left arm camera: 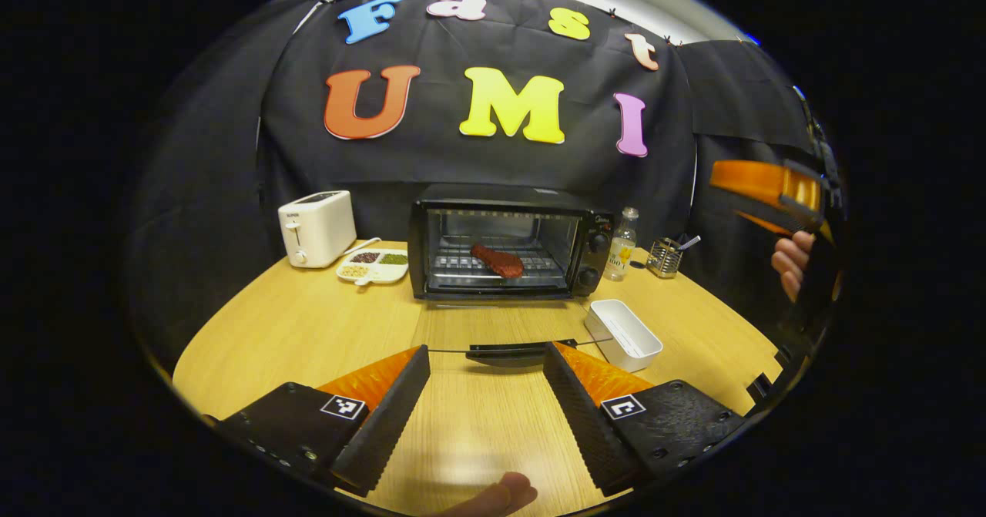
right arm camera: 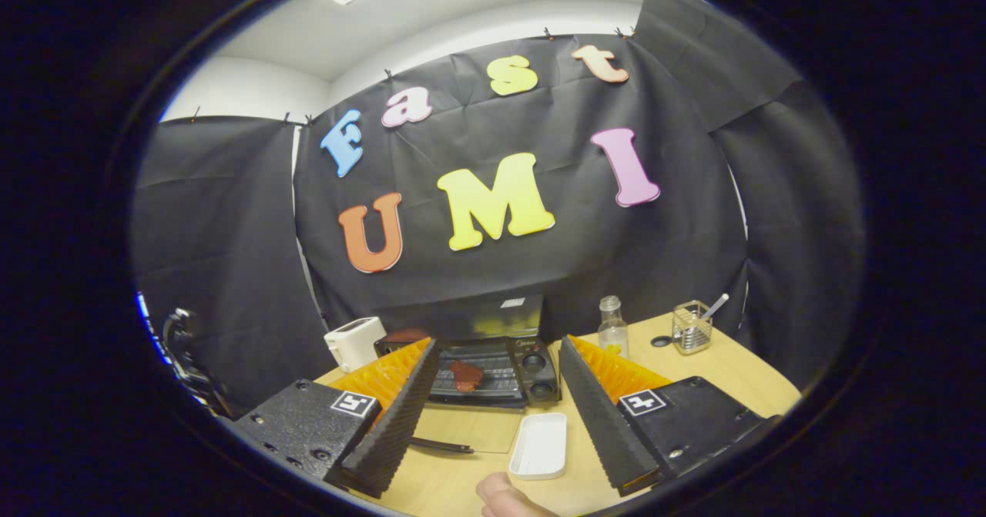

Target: Open the electric oven with the left hand, put the food in, and close the electric oven.

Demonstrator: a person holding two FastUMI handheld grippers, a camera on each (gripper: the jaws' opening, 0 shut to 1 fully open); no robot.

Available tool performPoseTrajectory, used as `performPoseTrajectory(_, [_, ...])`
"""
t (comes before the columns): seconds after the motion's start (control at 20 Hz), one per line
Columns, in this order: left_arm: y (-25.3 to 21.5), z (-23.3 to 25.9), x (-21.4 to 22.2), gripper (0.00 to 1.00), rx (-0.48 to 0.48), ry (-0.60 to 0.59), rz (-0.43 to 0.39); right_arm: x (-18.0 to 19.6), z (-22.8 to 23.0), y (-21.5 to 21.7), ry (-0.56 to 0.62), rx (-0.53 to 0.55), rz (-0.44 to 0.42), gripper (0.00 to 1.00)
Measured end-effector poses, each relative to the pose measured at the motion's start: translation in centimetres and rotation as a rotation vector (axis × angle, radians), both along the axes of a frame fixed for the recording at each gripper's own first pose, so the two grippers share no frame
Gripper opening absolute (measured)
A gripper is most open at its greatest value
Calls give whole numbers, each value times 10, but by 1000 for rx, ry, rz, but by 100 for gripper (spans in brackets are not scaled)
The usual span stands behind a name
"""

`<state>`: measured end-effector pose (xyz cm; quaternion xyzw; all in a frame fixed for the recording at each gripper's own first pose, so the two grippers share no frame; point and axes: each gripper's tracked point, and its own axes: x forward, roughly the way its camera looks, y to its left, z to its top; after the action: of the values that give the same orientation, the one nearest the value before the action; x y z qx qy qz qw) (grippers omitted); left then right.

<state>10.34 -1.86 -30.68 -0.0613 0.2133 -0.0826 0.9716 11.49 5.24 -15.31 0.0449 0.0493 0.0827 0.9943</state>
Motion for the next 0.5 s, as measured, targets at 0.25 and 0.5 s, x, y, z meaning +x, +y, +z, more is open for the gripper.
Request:
performPoseTrajectory(0.25, [-44, -32, 28, 96, -21, -5, -59, -49, 43, -23, -73, -11, -47, 99])
performPoseTrajectory(0.5, [-68, -68, 39, 96, -26, -2, -72, -108, 54, -49, -48, -115, -127, 96])
